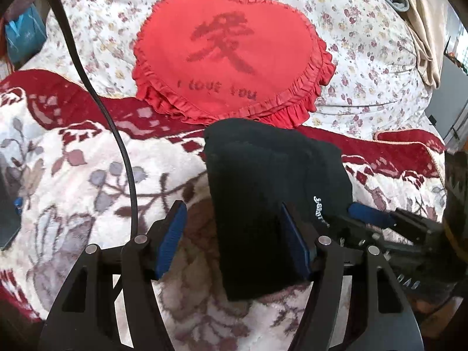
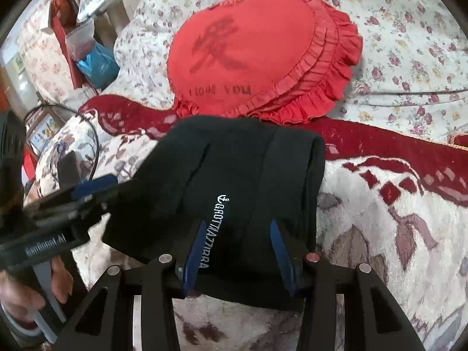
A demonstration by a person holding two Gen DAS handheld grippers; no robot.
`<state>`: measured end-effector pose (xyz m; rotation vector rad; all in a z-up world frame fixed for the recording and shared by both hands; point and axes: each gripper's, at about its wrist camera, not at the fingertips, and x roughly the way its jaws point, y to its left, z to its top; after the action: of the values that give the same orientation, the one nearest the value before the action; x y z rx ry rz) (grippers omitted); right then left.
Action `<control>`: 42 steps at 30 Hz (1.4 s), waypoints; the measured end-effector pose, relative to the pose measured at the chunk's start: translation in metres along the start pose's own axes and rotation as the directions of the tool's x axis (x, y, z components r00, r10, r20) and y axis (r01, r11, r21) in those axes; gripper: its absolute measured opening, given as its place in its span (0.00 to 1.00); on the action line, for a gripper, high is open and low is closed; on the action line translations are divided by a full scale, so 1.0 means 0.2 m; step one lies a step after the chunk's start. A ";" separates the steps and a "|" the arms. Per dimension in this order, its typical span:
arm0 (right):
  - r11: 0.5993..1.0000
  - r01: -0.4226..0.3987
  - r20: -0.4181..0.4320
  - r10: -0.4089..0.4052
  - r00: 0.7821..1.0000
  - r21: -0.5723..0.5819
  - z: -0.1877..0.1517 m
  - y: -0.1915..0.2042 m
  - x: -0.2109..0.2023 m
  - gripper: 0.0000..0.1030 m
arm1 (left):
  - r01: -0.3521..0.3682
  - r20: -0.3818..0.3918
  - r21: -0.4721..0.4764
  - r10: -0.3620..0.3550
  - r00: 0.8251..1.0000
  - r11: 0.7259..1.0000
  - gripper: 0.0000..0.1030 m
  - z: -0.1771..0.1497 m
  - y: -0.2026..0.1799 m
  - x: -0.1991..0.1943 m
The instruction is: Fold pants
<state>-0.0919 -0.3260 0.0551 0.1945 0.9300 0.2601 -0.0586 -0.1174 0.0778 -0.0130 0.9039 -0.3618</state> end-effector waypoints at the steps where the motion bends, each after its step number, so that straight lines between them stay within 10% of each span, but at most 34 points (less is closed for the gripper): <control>1: 1.000 0.001 0.005 -0.001 1.000 0.003 0.01 0.00 -0.02 0.43 | -0.012 0.006 0.004 0.012 1.000 1.000 0.63 -0.01 0.00 -0.02; 21: 0.995 0.103 0.112 -0.101 0.989 -0.009 0.01 0.15 -0.25 0.49 | -0.206 0.148 0.063 0.195 0.970 0.977 0.63 -0.07 -0.04 -0.27; 42: 0.996 0.087 0.067 -0.087 0.994 0.012 -0.01 0.14 -0.21 0.51 | -0.216 0.099 0.050 0.211 0.973 0.975 0.63 -0.08 -0.03 -0.25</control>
<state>-0.1209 -0.3115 0.0940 0.1701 0.8709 0.1676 -0.1005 -0.1044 0.1075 0.1220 0.7932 -0.1860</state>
